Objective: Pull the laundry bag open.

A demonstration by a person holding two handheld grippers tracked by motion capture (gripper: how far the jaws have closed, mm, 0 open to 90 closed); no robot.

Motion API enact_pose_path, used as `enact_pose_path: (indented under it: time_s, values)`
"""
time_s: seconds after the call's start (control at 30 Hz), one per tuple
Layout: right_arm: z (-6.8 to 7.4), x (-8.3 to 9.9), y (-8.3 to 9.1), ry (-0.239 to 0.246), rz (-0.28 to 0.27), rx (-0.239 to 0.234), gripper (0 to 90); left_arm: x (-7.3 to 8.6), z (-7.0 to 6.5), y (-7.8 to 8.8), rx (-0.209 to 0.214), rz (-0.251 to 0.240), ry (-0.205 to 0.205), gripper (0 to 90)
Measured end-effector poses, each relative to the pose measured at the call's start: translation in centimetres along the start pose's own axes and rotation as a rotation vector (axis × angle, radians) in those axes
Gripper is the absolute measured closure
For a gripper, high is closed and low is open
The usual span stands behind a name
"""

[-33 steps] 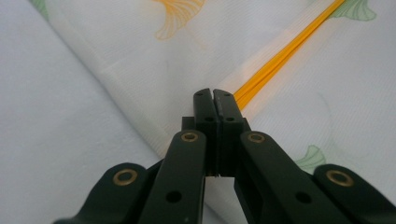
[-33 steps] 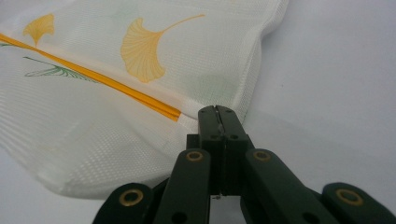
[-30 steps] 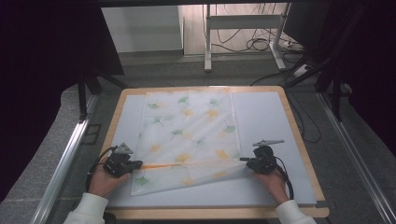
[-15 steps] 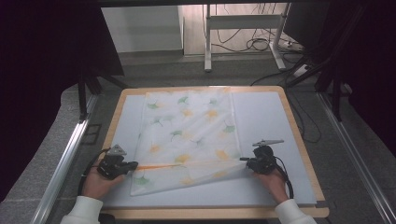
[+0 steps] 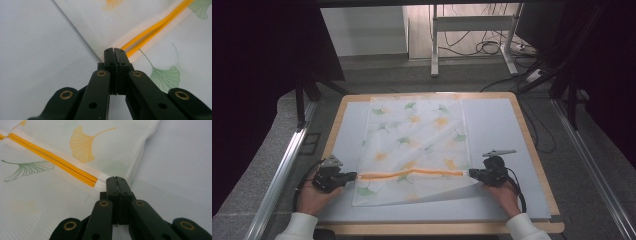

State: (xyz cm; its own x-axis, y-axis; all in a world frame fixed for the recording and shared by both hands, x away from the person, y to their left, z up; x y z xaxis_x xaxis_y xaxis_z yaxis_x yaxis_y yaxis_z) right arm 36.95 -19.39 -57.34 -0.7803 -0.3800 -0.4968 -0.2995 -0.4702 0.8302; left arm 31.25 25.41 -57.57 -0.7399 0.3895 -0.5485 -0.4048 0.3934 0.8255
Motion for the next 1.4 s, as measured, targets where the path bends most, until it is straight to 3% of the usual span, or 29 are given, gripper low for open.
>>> enact_pose_path:
  time_s: [0.1, 0.27, 0.33, 0.5, 0.63, 0.8, 1.17, 1.4]
  values:
    - [0.0, 0.0, 0.0, 0.004, -0.004, 0.002, 89.7, -0.1, 0.5, 0.5, -0.004, -0.050, 0.031, 85.2]
    - [0.1, 0.0, 0.1, 0.026, -0.018, 0.008, 88.4, -0.5, 0.5, 0.8, -0.043, -0.100, 0.030, 75.8]
    - [0.3, 0.0, 0.3, 0.034, -0.033, 0.001, 81.4, -0.6, 0.5, 0.9, -0.055, -0.109, 0.028, 72.5]
    - [0.5, -0.2, 1.1, 0.068, -0.068, 0.046, 73.9, -0.8, 0.4, 1.5, -0.066, -0.151, 0.023, 67.5]
    - [0.4, -0.1, 2.4, 0.076, -0.119, 0.037, 65.0, -1.0, 0.1, 1.7, -0.061, -0.168, 0.020, 64.1]
    - [-0.4, 0.6, 4.2, 0.068, -0.174, 0.035, 57.5, -1.0, 0.1, 1.9, -0.065, -0.173, 0.028, 61.3]
    - [-4.0, 2.7, 6.8, 0.009, -0.248, 0.067, 47.0, -0.4, 0.5, 2.2, -0.071, -0.179, 0.049, 56.6]
    - [-3.6, 2.4, 6.5, 0.052, -0.261, 0.082, 41.9, -0.6, 0.3, 1.8, -0.067, -0.166, 0.046, 53.0]
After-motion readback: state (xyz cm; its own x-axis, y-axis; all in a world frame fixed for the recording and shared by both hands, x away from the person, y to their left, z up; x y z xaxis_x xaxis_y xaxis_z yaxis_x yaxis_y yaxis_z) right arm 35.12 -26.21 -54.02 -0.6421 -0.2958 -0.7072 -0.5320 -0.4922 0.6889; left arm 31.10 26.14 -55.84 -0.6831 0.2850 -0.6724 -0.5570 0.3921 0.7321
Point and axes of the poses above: each handheld gripper's, and its own axes: y roughly backward along the jaws, x roughly out of its underside, z roughly to its left, the point moved 7 cm from there along -y, roughly forward along the jaws, and after that the axes turned 9 degrees about z, right-handed, at the moved point
